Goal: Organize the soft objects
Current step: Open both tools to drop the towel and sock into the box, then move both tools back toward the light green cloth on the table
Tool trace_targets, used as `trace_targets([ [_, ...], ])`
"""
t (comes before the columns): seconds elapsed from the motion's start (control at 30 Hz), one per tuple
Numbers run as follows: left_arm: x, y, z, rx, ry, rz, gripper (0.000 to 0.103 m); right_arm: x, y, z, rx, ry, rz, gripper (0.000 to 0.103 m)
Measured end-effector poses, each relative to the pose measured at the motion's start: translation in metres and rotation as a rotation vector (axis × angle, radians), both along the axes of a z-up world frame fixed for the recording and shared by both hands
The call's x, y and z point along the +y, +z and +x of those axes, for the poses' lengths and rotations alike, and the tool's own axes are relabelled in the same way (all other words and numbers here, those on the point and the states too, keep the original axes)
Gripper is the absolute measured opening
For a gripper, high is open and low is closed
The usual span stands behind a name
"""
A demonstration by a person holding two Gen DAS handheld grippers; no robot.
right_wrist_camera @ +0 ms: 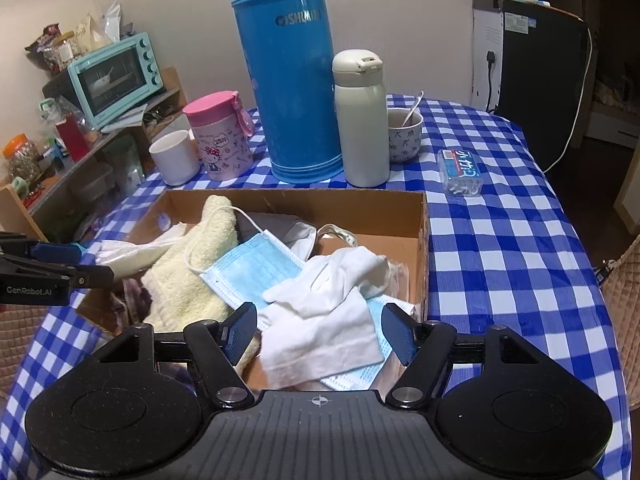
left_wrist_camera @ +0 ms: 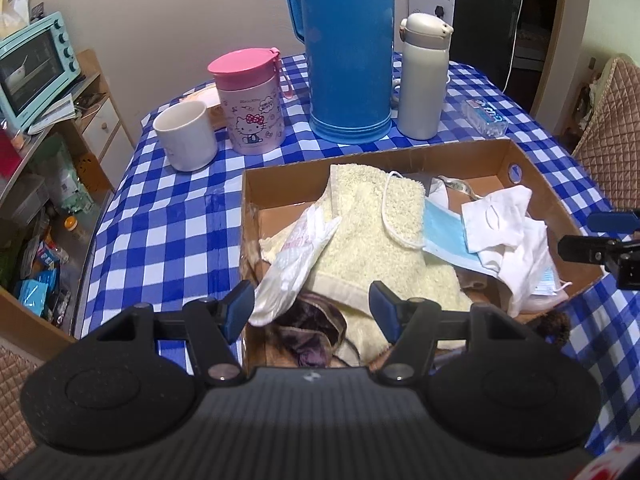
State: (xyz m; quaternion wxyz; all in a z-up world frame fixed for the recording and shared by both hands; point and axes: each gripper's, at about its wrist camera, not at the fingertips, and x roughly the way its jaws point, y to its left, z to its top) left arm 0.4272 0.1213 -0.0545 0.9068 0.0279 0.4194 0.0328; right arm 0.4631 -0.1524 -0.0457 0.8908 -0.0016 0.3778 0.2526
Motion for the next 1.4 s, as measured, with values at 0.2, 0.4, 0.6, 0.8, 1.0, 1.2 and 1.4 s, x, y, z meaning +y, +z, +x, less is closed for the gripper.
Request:
trace_targets([
  [0.2, -0.003, 0.009, -0.025, 0.005, 0.021, -0.016, 0.061, -0.009, 0.010, -0.021, 0.006, -0.009, 0.024, 0.069],
  [0.4, -0.009, 0.021, -0.049, 0.015, 0.043, -0.026, 0.061, -0.019, 0.022, -0.044, 0.008, -0.025, 0.041, 0.070],
  [0.6, -0.015, 0.034, -0.073, -0.002, 0.052, -0.043, 0.061, -0.029, 0.033, -0.066, 0.006, -0.030, 0.055, 0.070],
  [0.8, -0.025, 0.043, -0.098, -0.011, 0.051, -0.034, 0.061, -0.035, 0.040, -0.089, 0.010, -0.029, 0.067, 0.070],
  [1.0, -0.036, 0.045, -0.122, -0.007, 0.035, -0.050, 0.061, -0.039, 0.042, -0.111, 0.018, -0.025, 0.067, 0.070],
  [1.2, -0.044, 0.046, -0.143, 0.001, 0.024, -0.064, 0.061, -0.043, 0.047, -0.131, 0.018, -0.025, 0.066, 0.070],
  [1.4, -0.057, 0.045, -0.160, 0.009, 0.004, -0.070, 0.061, -0.047, 0.047, -0.150, 0.025, -0.031, 0.062, 0.070],
])
